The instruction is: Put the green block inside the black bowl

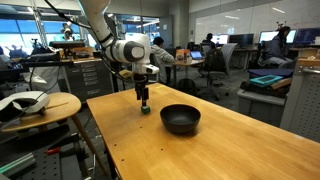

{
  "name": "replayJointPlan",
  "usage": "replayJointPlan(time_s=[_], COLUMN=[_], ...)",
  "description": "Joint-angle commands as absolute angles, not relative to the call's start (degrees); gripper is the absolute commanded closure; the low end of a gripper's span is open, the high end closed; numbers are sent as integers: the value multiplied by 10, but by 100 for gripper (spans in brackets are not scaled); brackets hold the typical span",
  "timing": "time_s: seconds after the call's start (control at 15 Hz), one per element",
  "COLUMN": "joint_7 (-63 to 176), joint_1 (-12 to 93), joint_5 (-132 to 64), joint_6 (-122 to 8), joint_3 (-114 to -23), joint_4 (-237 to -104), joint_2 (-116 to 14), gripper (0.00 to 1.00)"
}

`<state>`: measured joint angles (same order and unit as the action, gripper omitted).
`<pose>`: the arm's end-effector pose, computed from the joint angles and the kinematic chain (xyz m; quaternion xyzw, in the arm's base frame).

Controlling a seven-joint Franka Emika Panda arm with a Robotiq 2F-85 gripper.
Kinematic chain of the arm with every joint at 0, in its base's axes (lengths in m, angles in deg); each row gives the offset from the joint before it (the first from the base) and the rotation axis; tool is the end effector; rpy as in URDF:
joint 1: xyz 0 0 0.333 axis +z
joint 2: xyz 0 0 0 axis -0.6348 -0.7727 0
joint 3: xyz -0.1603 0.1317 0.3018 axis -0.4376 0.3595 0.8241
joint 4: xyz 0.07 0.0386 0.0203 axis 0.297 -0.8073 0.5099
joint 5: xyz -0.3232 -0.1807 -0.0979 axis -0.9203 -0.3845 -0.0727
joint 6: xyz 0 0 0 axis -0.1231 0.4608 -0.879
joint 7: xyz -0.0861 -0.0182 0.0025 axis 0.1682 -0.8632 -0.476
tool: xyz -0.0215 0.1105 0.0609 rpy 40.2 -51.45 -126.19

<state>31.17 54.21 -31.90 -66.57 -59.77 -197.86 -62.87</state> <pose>0.5614 0.1949 0.2099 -0.9954 0.0894 0.0345 0.0001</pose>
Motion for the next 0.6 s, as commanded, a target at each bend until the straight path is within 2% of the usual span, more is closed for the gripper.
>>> replayJointPlan(time_s=[0.0,0.4,0.47,0.53], joint_7=[327,364,374,383], joint_1=[549,534,529,527], joint_5=[-307,-295,-290,-288], joint_6=[-680,-699,-699,-699], joint_3=[-603,-597,-593,-592], joint_4=[-1966,-1969,-1969,-1969], joint_2=[-648,-659,-659,-660], gripper=[0,2,20,27])
